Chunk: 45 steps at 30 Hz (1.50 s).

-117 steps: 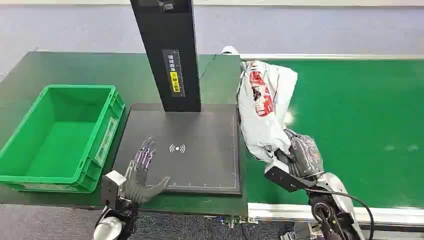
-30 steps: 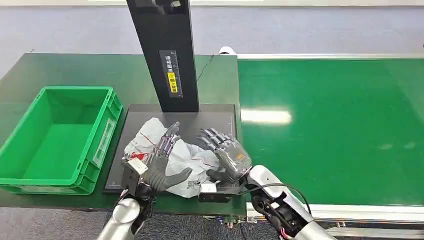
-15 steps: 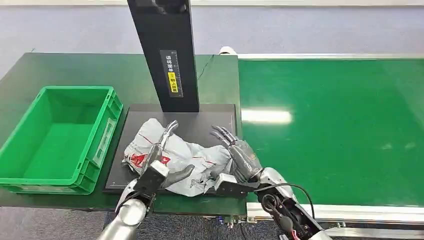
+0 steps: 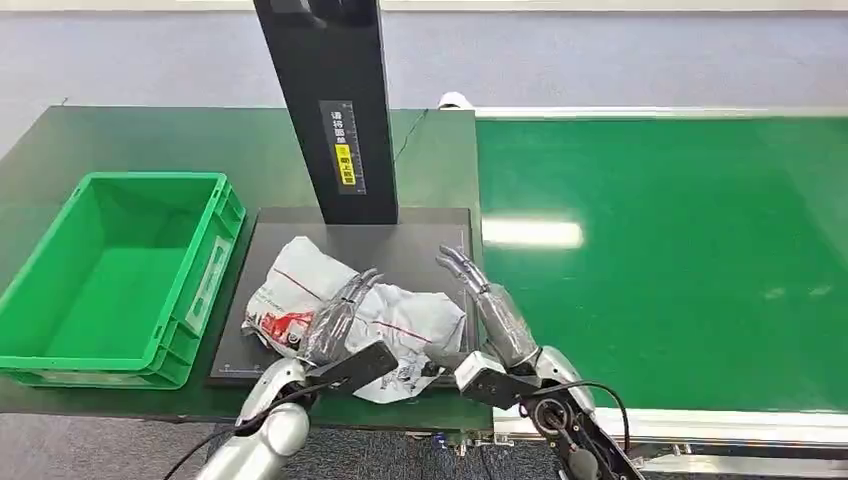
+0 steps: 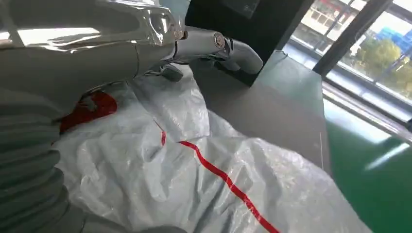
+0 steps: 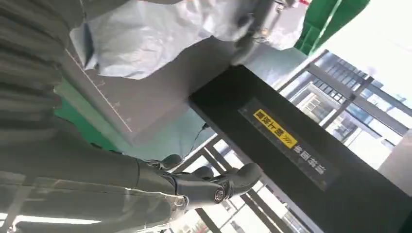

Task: Moved the parcel from conveyor to table for the left to box.

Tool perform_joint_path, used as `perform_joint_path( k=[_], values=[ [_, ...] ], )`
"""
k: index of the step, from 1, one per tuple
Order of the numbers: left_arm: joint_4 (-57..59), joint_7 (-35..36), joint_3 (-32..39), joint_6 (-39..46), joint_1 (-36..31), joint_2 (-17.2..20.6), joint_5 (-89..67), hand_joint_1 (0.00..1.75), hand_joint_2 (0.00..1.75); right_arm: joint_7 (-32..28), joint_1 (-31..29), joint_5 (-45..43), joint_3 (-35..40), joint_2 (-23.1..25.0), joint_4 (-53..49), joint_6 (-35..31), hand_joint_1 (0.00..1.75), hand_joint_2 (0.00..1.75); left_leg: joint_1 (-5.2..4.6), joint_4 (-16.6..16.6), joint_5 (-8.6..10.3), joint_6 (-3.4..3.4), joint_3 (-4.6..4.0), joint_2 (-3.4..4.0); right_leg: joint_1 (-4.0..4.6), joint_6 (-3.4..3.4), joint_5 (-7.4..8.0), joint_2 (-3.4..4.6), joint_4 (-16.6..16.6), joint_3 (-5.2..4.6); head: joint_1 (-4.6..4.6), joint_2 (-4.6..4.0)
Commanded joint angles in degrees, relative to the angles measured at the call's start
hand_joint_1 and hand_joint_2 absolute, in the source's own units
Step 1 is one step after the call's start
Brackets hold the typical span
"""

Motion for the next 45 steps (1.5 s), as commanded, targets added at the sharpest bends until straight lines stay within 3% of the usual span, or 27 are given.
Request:
perform_joint_path(
  k=[1,2,29,32,38,45],
  values=[
    [8.2,2.8,-0.5,-5.1,-0.3,1.2,-3.2,1.62,1.75,-1.1,0.3,0.0,-2.7,2.2,-0.2,1.3,0.0,1.75,-0.04,-0.2,0.04,0.03,0.16,0.07,-0.03,0.0,0.04,0.04,-0.1,0.12,0.0,0.0],
    [9.1,2.0,-0.4,-4.7,-0.7,0.9,-3.3,1.75,1.75,-1.1,0.8,0.0,-3.0,2.1,-0.9,1.2,0.0,1.75,-0.04,-0.2,0.04,0.03,0.18,0.07,-0.02,0.0,0.05,0.03,-0.1,0.15,0.04,0.0],
    [7.0,-4.3,1.0,0.1,-1.0,-0.3,1.0,1.75,1.75,-1.8,3.8,0.3,-5.8,2.2,-6.2,0.4,0.0,1.75,-0.04,-0.1,0.05,0.03,0.16,-0.04,-0.03,0.01,0.03,-0.04,-0.1,0.18,0.02,0.0],
    [3.1,-9.9,0.5,5.7,-0.3,0.0,1.9,1.75,1.75,-2.6,4.7,-0.2,-6.6,1.7,-8.2,0.0,0.0,1.75,-0.03,-0.1,0.04,0.04,0.14,-0.08,-0.02,0.01,0.01,-0.09,-0.1,0.17,0.0,0.0],
    [-10.1,-18.3,-0.1,27.6,1.0,1.1,1.8,1.75,1.75,-5.2,7.4,-3.4,-8.1,0.8,-14.4,-2.2,0.0,1.75,-0.01,0.0,0.01,0.03,-0.06,-0.13,-0.01,0.02,-0.03,-0.14,0.0,-0.03,0.0,0.0],
    [-19.6,-23.5,4.1,38.9,2.3,0.8,1.2,1.75,1.75,-5.6,6.1,-7.3,-5.7,-0.1,-13.8,-7.3,0.0,1.75,-0.01,0.0,0.01,0.02,-0.13,-0.02,-0.01,0.01,0.0,-0.04,0.0,-0.12,0.0,0.0]
  ],
)
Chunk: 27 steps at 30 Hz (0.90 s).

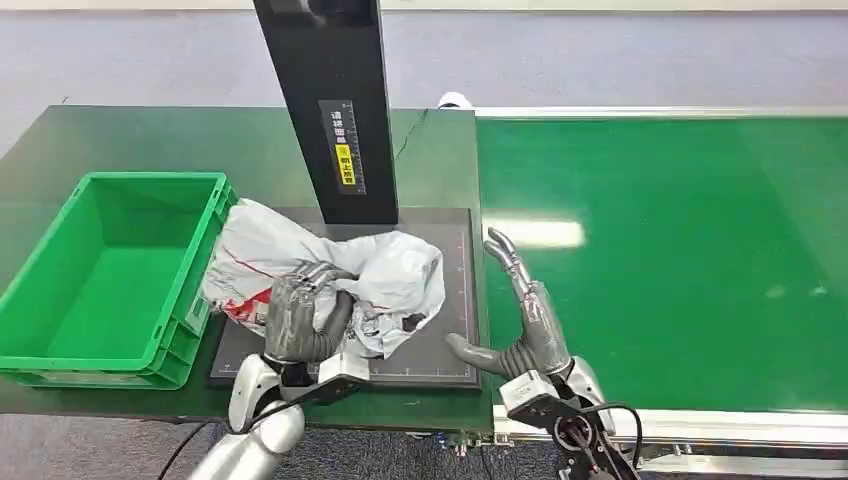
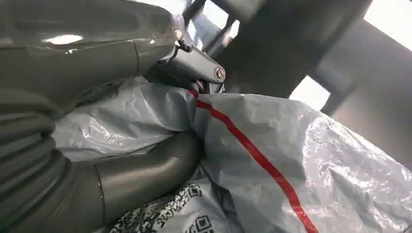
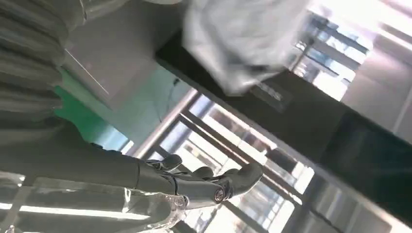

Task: Moved the parcel from conveyor to table for the left to box.

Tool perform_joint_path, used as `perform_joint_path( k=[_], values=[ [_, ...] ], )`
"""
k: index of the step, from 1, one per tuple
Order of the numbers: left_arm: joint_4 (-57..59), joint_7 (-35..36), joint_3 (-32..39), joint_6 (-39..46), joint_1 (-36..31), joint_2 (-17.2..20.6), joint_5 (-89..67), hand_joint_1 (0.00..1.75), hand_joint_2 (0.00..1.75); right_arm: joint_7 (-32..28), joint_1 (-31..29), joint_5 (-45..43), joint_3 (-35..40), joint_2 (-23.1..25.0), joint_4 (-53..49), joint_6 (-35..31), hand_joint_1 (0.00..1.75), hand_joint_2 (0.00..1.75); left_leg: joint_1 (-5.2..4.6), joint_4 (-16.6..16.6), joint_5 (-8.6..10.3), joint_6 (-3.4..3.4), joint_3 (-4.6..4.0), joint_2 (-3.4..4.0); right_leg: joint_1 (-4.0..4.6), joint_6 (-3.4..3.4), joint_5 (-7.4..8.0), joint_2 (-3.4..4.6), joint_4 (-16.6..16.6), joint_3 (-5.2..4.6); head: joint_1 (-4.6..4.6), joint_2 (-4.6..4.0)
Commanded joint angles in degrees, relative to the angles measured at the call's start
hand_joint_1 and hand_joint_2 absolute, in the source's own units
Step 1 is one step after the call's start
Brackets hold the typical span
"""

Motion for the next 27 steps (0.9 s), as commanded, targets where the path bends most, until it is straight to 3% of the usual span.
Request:
perform_joint_path(
  k=[1,6,9,10,12,14,16,21,27],
  values=[
    [-12.1,-4.5,5.5,7.5,0.9,0.1,-1.0,1.75,1.75,-0.3,-0.8,-3.1,1.5,-1.4,-0.8,-4.2,0.0,1.75,-0.01,0.0,0.01,0.03,0.01,-0.01,0.0,0.0,0.01,-0.04,0.0,0.02,0.02,0.0],
    [-15.1,-12.1,16.8,7.5,0.0,-4.6,-5.6,1.75,1.75,-0.3,-1.3,-3.8,2.7,-1.1,1.4,-4.2,0.0,1.75,0.01,0.0,0.02,0.03,-0.02,-0.01,0.02,0.0,0.03,-0.03,0.0,0.0,0.02,0.0],
    [-15.3,-11.6,25.3,7.5,-1.4,-7.8,-12.8,1.75,1.75,-0.3,-1.1,-3.4,2.7,0.0,2.9,-4.0,0.0,1.75,0.01,0.0,0.02,0.04,0.0,0.02,0.02,0.0,0.04,-0.01,0.0,0.0,0.02,0.0],
    [-13.3,-7.8,26.4,7.5,-2.2,-7.5,-14.6,1.75,1.75,-0.3,-0.5,-3.3,2.5,0.2,2.7,-4.0,0.0,1.75,0.03,0.0,0.0,0.03,-0.01,0.06,0.04,0.0,0.04,0.05,0.0,-0.01,0.02,0.0],
    [-6.9,5.6,22.5,6.6,-5.5,-2.9,-17.6,1.75,1.75,-0.3,1.5,-2.1,2.2,0.0,0.5,-4.2,0.0,1.75,0.02,-0.1,0.02,0.04,0.09,0.03,0.04,0.0,0.04,0.0,-0.1,0.09,0.02,0.0],
    [-0.9,21.1,19.6,-1.9,-9.8,0.5,-24.4,1.75,1.75,-0.2,2.7,-1.3,1.3,-0.1,-1.1,-3.4,0.0,1.75,0.0,-0.2,0.13,0.03,0.19,-0.21,0.02,-0.03,0.04,-0.26,-0.2,0.25,0.02,0.0],
    [6.6,30.0,20.1,-6.9,-12.8,2.5,-27.3,1.75,1.75,-0.1,2.8,-0.2,0.9,0.0,-1.2,-1.5,0.0,1.75,-0.01,-0.1,0.12,-0.01,0.06,-0.31,0.0,-0.04,0.0,-0.31,0.0,0.08,0.0,0.0],
    [20.4,31.1,24.9,-4.3,-18.4,7.1,-25.1,1.75,1.75,-0.3,1.3,0.4,0.7,0.9,1.0,0.8,0.0,1.75,-0.03,-0.2,0.16,-0.01,0.18,-0.03,-0.01,-0.04,0.12,-0.08,-0.1,0.12,0.0,0.0],
    [22.1,32.5,26.5,-4.3,-19.5,8.6,-25.5,1.75,1.75,-0.3,1.1,0.5,0.8,0.8,1.2,1.0,0.0,1.75,0.01,-0.1,0.11,0.0,0.09,0.04,0.03,-0.03,0.03,-0.04,0.0,0.06,0.02,0.0]
  ],
)
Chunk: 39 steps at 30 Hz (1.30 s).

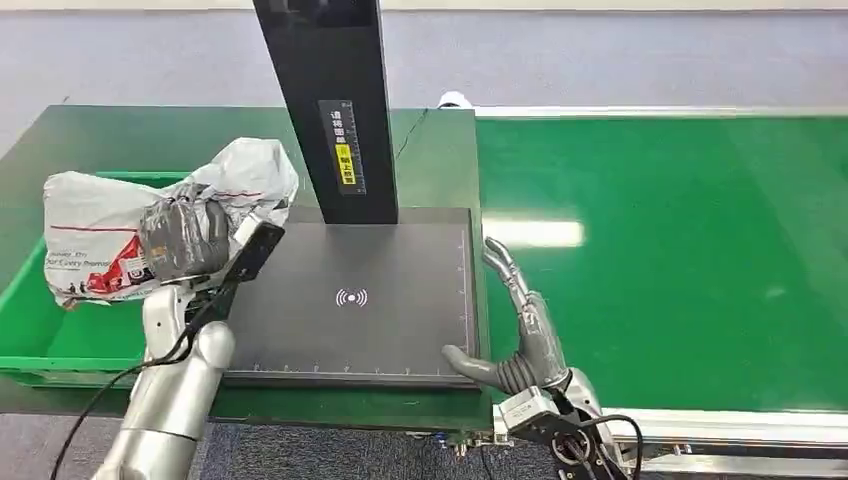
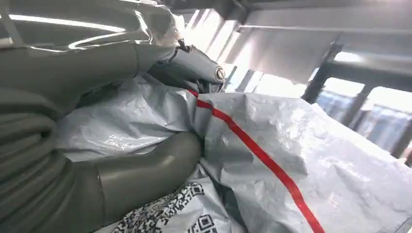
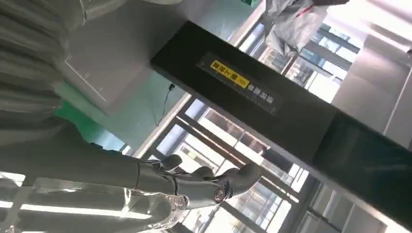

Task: Moved the parcel from conveyor to table for the left to box.

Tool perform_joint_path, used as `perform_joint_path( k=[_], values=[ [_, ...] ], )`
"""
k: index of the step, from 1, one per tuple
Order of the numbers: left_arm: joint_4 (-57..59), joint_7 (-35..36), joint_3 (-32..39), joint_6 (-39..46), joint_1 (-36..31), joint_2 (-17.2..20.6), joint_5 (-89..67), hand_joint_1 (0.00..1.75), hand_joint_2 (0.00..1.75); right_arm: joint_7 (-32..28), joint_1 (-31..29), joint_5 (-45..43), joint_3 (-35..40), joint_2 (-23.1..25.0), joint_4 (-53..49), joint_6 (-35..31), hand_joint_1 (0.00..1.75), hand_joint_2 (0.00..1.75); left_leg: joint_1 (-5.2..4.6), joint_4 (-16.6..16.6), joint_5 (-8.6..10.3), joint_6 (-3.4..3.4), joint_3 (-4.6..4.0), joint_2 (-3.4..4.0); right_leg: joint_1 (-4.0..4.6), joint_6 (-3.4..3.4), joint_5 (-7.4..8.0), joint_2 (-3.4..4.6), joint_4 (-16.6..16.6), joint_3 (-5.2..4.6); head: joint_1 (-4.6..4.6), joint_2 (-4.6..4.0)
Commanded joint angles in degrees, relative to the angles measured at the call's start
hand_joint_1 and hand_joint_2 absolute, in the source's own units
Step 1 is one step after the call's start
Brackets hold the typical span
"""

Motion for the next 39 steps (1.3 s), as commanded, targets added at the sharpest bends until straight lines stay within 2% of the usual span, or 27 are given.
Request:
perform_joint_path(
  k=[1,3,6,11,12,14,16,17,28,29,32,33,35,36,37,39],
  values=[
    [14.8,1.6,4.0,0.0,-6.4,4.4,0.3,1.75,1.75,0.0,-1.3,0.0,-0.2,0.6,2.5,0.5,0.0,1.75,0.0,0.0,0.0,0.02,0.07,0.02,0.01,0.0,0.0,0.0,0.0,0.06,0.0,0.0],
    [17.6,3.4,5.3,-1.2,-8.1,5.8,1.1,1.75,1.75,0.0,-1.7,0.0,0.1,0.4,3.2,0.8,0.0,1.75,-0.01,0.0,0.0,0.02,0.02,-0.03,0.0,0.0,-0.01,-0.05,0.0,0.02,-0.02,0.0],
    [25.3,1.8,9.0,0.7,-11.9,8.1,4.6,1.75,1.75,0.0,-2.1,-0.1,0.3,0.6,3.7,1.2,0.0,1.75,0.01,0.0,0.04,0.02,-0.06,-0.03,0.02,0.0,0.03,-0.08,0.0,0.0,0.02,0.0],
    [26.7,-1.4,13.7,8.1,-11.5,8.6,8.2,1.75,1.75,0.4,-1.9,0.1,0.4,1.4,3.5,1.4,0.0,1.75,0.01,-0.1,0.02,-0.01,0.0,0.06,0.02,-0.03,0.02,0.02,-0.1,-0.01,0.0,0.0],
    [27.0,-1.4,13.7,7.3,-11.5,8.5,8.3,1.75,0.0,0.5,-1.9,0.2,0.4,1.5,3.4,1.4,0.0,1.75,-0.02,-0.1,0.01,0.01,-0.06,-0.01,-0.02,-0.01,-0.01,-0.02,0.0,-0.07,0.0,0.0],
    [27.4,-0.9,13.3,5.6,-11.7,8.1,8.1,1.75,0.0,0.7,-2.0,0.3,0.4,1.5,3.5,1.4,0.0,1.75,0.02,-0.1,0.01,0.01,0.01,-0.03,0.03,-0.01,0.0,-0.05,-0.1,0.02,0.0,0.0],
    [27.4,-0.8,13.0,5.7,-11.7,8.0,7.7,1.52,0.0,0.7,-2.1,0.3,0.3,1.5,3.6,1.4,0.0,1.75,0.01,0.0,0.0,0.03,-0.07,-0.06,0.02,0.02,-0.01,-0.07,0.0,-0.06,0.0,0.0],
    [27.4,-0.4,12.5,6.9,-11.7,7.4,6.9,0.0,0.0,0.7,-2.2,0.3,0.3,1.5,3.8,1.5,0.0,1.75,0.02,-0.1,0.02,0.06,-0.05,-0.16,0.04,0.03,-0.01,-0.18,-0.1,0.02,0.02,0.0],
    [25.9,-2.8,9.9,4.2,-11.0,5.4,7.1,0.0,0.0,0.9,-2.5,0.4,0.2,1.5,4.7,1.5,0.0,1.75,0.0,0.0,0.02,0.02,-0.14,-0.12,0.01,0.0,-0.01,-0.13,-0.1,-0.09,0.0,0.0],
    [25.1,-3.2,9.2,3.5,-10.7,5.0,7.4,0.0,1.75,0.9,-2.6,0.3,0.2,1.5,4.9,1.4,0.0,1.75,0.0,-0.1,0.03,0.03,-0.07,-0.16,0.02,0.0,-0.01,-0.19,-0.1,-0.01,0.0,0.0],
    [20.8,-5.4,4.8,7.1,-9.5,4.7,4.9,0.0,1.75,0.7,-2.9,0.1,0.6,1.3,5.5,1.0,0.0,1.75,0.01,0.0,0.02,0.04,-0.17,-0.19,0.02,0.03,-0.01,-0.19,-0.1,-0.1,0.0,0.0],
    [17.6,-9.1,5.7,4.8,-8.5,3.5,11.3,0.0,1.75,0.7,-2.8,-0.2,0.6,1.2,5.5,0.6,0.0,1.75,0.0,0.0,0.03,0.06,-0.13,-0.21,0.02,0.04,-0.01,-0.21,-0.1,-0.04,0.02,0.0],
    [12.2,-12.6,5.3,7.8,-5.8,2.7,14.9,0.0,1.75,0.5,-2.8,-0.6,0.7,0.8,5.3,0.2,0.0,1.75,-0.01,0.0,0.03,0.07,-0.15,-0.23,0.01,0.05,0.0,-0.22,-0.1,-0.05,0.02,0.0],
    [7.2,-17.4,5.0,10.0,-3.2,2.0,20.1,0.0,1.75,0.3,-2.7,-1.1,0.9,0.6,5.2,-0.2,0.0,1.75,0.01,0.0,0.02,0.08,-0.12,-0.22,0.02,0.06,0.0,-0.22,-0.1,0.0,0.02,0.0],
    [5.7,-18.5,4.6,10.4,-2.2,1.9,21.2,0.0,1.75,0.2,-2.7,-1.2,1.0,0.5,5.2,-0.3,0.0,1.75,-0.02,0.0,0.01,0.08,-0.11,-0.15,-0.01,0.06,0.0,-0.12,-0.1,-0.02,0.02,0.0],
    [-2.1,-25.0,3.0,10.2,1.8,0.6,30.2,0.0,1.75,0.0,-2.6,-1.9,1.2,0.1,5.0,-0.9,0.0,1.75,-0.03,-0.1,-0.02,0.07,-0.08,-0.02,-0.02,0.05,0.0,-0.05,-0.1,-0.01,0.02,0.0]
  ],
)
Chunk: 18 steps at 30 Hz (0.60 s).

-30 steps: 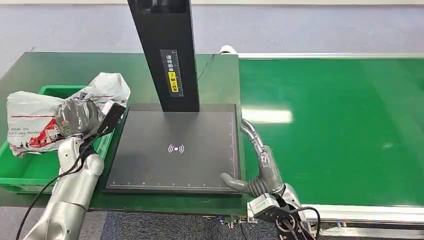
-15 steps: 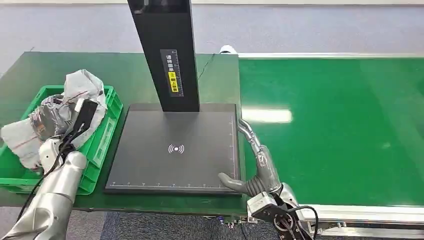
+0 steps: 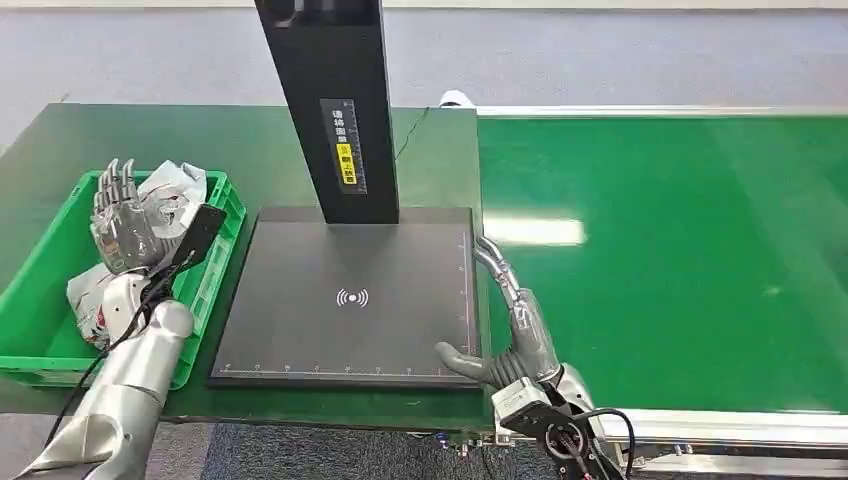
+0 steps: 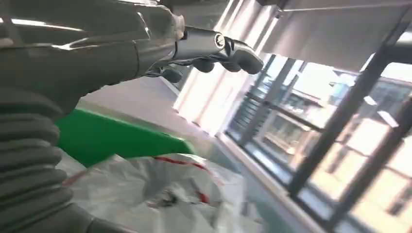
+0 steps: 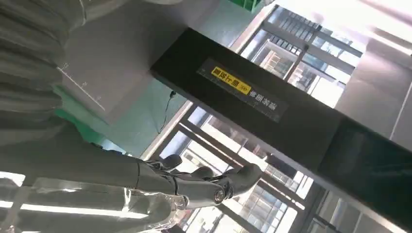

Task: Moved the parcel from conveyor to table for the left to box.

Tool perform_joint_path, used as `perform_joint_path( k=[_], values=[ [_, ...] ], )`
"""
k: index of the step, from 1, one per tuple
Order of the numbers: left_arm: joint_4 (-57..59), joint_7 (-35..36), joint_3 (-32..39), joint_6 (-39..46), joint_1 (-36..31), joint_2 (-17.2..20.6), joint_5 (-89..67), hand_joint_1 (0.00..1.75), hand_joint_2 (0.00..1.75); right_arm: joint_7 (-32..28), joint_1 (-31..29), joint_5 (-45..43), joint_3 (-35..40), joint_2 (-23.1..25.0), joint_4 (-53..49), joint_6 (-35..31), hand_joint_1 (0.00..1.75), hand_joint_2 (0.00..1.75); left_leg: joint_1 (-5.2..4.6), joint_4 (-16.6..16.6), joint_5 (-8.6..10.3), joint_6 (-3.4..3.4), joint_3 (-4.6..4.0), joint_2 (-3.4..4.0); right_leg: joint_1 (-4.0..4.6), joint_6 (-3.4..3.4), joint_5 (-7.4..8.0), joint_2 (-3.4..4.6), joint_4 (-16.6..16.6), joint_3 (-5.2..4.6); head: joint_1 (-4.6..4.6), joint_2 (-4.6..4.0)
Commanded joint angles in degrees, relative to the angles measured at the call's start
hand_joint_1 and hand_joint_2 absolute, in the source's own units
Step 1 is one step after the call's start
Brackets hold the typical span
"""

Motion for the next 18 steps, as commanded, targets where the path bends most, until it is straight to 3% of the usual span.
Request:
perform_joint_path(
  k=[1,3,4,6,7,8,9,12,14,16,18],
  values=[
    [-23.9,-16.7,-5.1,4.3,11.0,-5.0,21.1,0.0,1.75,-0.6,-1.5,-2.0,1.2,-1.3,3.0,-1.7,0.0,1.75,-0.03,-0.1,-0.02,0.07,0.15,-0.01,-0.02,0.03,-0.03,-0.07,-0.1,0.17,-0.02,0.0],
    [-27.6,-18.1,-7.1,3.5,13.1,-5.3,25.2,0.0,1.75,-0.6,-1.6,-2.5,1.3,-1.4,2.9,-1.8,0.0,1.75,-0.04,-0.1,-0.04,0.07,0.2,-0.11,-0.02,0.03,-0.07,-0.17,-0.2,0.23,0.0,0.0],
    [-31.4,-23.0,-8.4,-4.4,15.1,-5.7,36.0,0.0,1.75,-0.6,-1.8,-3.1,1.5,-1.8,2.7,-2.1,0.0,1.75,-0.03,0.0,-0.02,0.05,0.09,-0.1,-0.01,0.01,-0.04,-0.11,-0.1,0.09,-0.02,0.0],
    [-33.8,-23.2,-9.9,-4.0,16.7,-6.0,36.0,0.0,1.75,-0.6,-2.1,-3.5,1.6,-2.0,2.8,-1.9,0.0,1.75,-0.03,0.0,-0.03,0.04,0.03,-0.06,-0.02,0.03,-0.02,-0.04,-0.1,0.02,0.0,0.0],
    [-37.4,-26.1,-11.7,-13.1,19.2,-6.6,46.4,0.0,1.75,-0.6,-2.7,-4.3,2.2,-2.3,2.9,-1.8,0.0,1.75,-0.04,-0.1,-0.04,0.06,0.11,-0.07,-0.02,0.04,-0.03,-0.07,-0.1,0.11,-0.02,0.0],
    [-38.6,-25.8,-12.9,-14.8,20.3,-7.2,48.6,0.0,1.75,-0.6,-3.1,-4.6,2.3,-2.4,3.2,-1.9,0.0,1.75,-0.05,0.0,-0.04,0.04,0.03,0.05,-0.04,0.04,0.0,0.04,-0.1,-0.01,-0.04,0.0],
    [-39.7,-23.2,-15.1,-24.2,22.0,-7.2,55.8,0.0,1.75,-0.6,-3.5,-4.8,2.4,-2.4,3.6,-1.6,0.0,1.75,-0.05,-0.1,-0.07,0.06,0.12,0.08,-0.04,0.04,0.0,0.05,-0.1,0.07,0.0,0.0],
    [-38.5,-21.6,-17.6,-33.7,24.0,-7.4,62.8,0.0,1.75,-0.6,-3.9,-7.4,1.9,-1.9,4.2,1.2,0.0,1.75,-0.04,-0.1,-0.05,0.05,0.1,0.01,-0.03,0.04,0.0,0.0,-0.1,0.07,0.0,0.0],
    [-37.0,-21.1,-18.1,-36.0,24.3,-7.6,63.9,0.0,1.75,-0.5,-3.9,-8.3,1.5,-1.5,4.4,2.2,0.0,1.75,-0.06,-0.1,-0.03,0.05,0.12,0.0,-0.05,0.04,0.0,-0.02,-0.1,0.11,-0.02,0.0],
    [-34.1,-22.0,-19.6,-38.6,24.9,-7.4,61.5,0.0,1.75,1.4,-3.7,-14.5,0.3,-0.4,5.7,9.1,0.0,1.75,-0.06,-0.1,-0.04,0.03,0.11,-0.01,-0.05,0.03,-0.01,0.0,-0.1,0.08,-0.02,0.0],
    [-32.0,-22.4,-19.6,-40.5,25.6,-8.3,62.1,0.0,1.75,1.4,-3.3,-14.8,0.5,-0.2,6.6,10.0,0.0,1.75,-0.04,-0.1,-0.05,0.02,0.13,-0.02,-0.03,0.01,-0.01,-0.01,-0.1,0.12,-0.02,0.0]
  ],
)
